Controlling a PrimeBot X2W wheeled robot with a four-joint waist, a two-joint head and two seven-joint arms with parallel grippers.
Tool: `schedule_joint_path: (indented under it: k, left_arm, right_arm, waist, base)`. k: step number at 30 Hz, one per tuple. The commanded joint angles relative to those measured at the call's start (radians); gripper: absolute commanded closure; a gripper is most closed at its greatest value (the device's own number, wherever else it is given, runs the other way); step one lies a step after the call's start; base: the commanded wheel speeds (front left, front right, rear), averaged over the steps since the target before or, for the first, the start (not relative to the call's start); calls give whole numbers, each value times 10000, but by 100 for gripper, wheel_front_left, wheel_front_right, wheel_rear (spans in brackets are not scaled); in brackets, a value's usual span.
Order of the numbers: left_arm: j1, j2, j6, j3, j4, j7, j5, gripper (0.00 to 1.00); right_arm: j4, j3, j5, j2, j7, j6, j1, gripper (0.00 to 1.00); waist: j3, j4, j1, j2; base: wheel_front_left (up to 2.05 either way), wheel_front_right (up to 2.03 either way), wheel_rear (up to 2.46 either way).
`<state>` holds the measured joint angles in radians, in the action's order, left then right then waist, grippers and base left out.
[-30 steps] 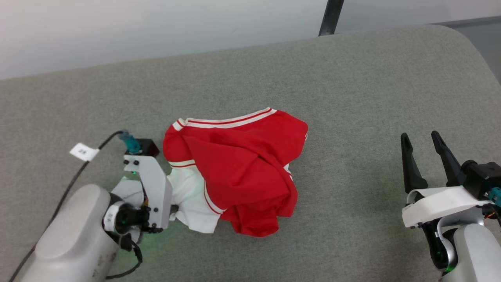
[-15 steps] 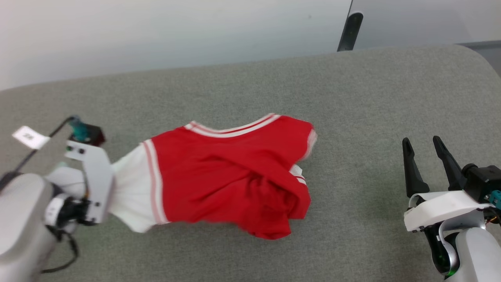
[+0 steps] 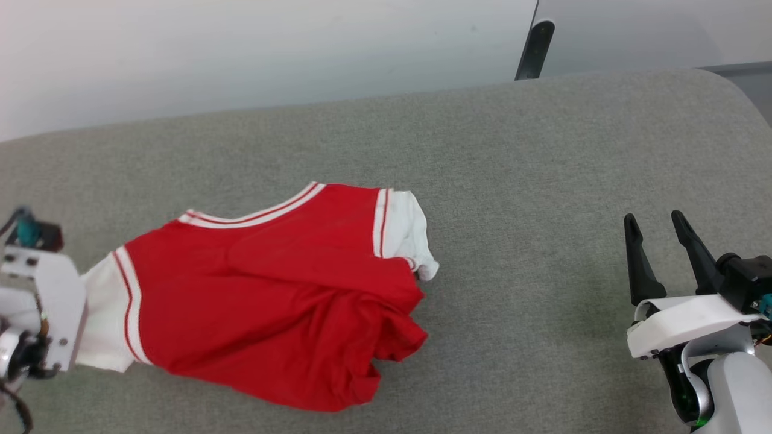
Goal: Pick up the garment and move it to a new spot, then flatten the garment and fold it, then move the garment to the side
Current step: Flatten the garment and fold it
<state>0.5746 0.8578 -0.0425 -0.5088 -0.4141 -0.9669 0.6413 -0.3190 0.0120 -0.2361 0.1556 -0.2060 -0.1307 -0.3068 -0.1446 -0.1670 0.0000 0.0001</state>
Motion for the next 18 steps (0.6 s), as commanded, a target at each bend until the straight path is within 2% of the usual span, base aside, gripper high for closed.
schedule_joint_path:
  k: [1,5,6,7,8,9,10,18]
  left_arm:
    - [-247,-20,-160,96,-179,100,115,100]
    - [-578,-349,-315,273,-500,489,442,100]
    - [-620,-406,-323,298,-562,608,479,97]
    - [-622,-474,-335,332,-611,743,527,71]
    - [-610,-552,-371,367,-673,876,544,56]
    - [-580,-630,-412,402,-727,1017,550,8]
    - [-537,-696,-445,439,-773,1123,587,0]
    - [-285,-983,-542,445,-668,1759,426,0]
  right_arm:
    - [62,-37,-1,30,17,-1,117,0]
    - [114,-101,1,14,57,-1,121,0]
    - [119,-114,4,13,75,-1,110,0]
    - [126,-138,10,17,72,-1,108,0]
    - [127,-138,18,22,92,-1,117,0]
    - [126,-135,29,29,118,-1,124,0]
    - [126,-115,37,42,124,-1,134,0]
    - [174,105,-100,236,414,-1,356,0]
  waist:
    - [-64,-44,0,-1]
    - [-145,-30,0,-1]
    - [-153,-15,0,-1]
    - [-152,18,0,-1]
    - [-137,56,0,-1]
    - [-106,99,0,-1]
    - [-55,147,0,-1]
    - [661,800,0,-1]
  base:
    - [0,0,0]
    - [0,0,0]
    - [0,0,0]
    - [0,0,0]
    - [0,0,0]
    - [0,0,0]
    - [0,0,0]
    - [0,0,0]
